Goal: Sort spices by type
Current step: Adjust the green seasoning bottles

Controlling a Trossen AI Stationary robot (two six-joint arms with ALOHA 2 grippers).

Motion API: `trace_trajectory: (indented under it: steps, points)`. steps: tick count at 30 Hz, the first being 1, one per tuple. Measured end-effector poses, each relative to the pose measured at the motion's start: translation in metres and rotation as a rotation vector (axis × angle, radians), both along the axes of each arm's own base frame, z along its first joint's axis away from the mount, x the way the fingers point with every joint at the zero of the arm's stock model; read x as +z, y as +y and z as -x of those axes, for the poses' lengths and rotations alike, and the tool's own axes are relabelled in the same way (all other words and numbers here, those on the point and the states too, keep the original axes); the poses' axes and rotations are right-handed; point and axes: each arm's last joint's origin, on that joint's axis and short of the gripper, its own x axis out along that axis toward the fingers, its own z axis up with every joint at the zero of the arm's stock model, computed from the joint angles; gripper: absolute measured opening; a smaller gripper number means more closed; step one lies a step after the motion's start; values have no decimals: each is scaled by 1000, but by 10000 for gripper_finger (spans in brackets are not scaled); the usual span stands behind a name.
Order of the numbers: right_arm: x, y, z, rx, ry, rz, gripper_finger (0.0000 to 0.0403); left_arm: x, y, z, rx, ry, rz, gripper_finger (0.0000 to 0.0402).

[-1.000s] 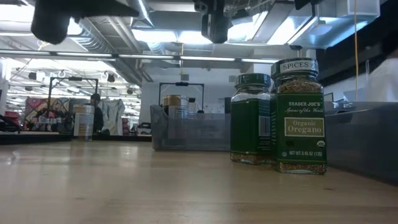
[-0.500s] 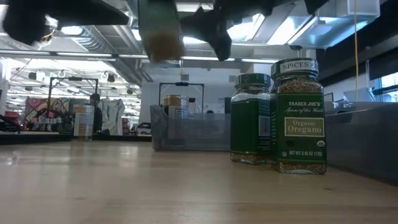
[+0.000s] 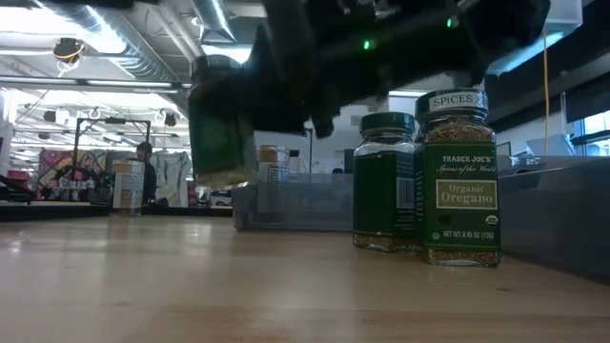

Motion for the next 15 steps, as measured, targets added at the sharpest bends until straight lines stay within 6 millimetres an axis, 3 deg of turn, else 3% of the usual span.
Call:
trace_trajectory:
  steps: [6,15]
  points:
    - [-16,-9,-7,-42,-16,1,211,-1,-9,12,-25,-19,58,263]
    - [-15,-8,-22,-44,2,44,209,-2,-7,11,-15,-19,53,263]
